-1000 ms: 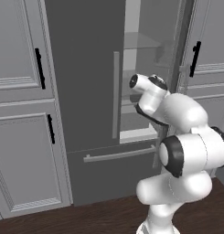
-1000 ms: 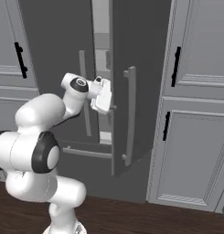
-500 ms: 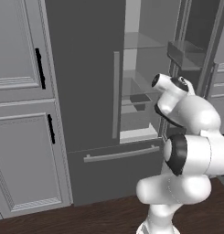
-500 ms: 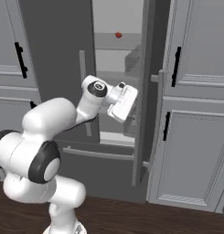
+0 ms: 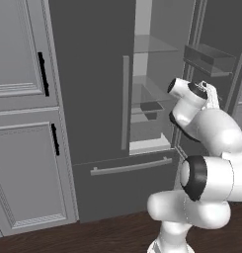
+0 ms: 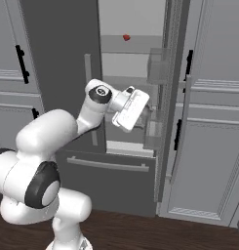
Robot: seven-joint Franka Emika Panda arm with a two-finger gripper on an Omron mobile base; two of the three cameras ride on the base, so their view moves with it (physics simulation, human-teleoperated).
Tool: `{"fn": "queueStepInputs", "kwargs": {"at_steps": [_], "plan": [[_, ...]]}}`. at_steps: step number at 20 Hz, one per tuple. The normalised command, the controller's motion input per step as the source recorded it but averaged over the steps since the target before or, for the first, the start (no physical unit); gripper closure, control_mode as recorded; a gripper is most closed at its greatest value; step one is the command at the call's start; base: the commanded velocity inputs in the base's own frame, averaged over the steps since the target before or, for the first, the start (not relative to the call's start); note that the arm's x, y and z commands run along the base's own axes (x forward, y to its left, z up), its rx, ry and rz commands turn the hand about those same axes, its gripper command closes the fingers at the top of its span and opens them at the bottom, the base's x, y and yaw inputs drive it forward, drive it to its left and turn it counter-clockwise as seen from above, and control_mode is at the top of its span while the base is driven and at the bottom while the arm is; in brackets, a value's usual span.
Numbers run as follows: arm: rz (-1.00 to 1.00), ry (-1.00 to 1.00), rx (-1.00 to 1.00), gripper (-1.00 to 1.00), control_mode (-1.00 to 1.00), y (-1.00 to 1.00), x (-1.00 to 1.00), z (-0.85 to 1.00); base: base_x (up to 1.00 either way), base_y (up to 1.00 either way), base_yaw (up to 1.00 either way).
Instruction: Take the strawberry from the fridge and place it on top of the pancake, located on the dining counter.
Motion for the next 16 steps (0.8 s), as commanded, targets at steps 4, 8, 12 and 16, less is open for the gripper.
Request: {"fn": "queueStepInputs", "kwargs": {"at_steps": [4,8,12,16], "plan": [[0.19,-0.15,0.0,-1.0,-1.0,1.0,-0.1,0.08,0.0,0.0,0.0],[0.02,-0.19,0.18,-1.0,-1.0,1.0,0.23,-0.04,0.0,0.0,0.0],[-0.29,-0.16,0.46,-1.0,-1.0,0.91,0.55,-0.31,0.0,0.0,0.0],[-0.48,-0.26,0.52,-1.0,-1.0,0.5,0.49,-0.29,0.0,0.0,0.0]]}}
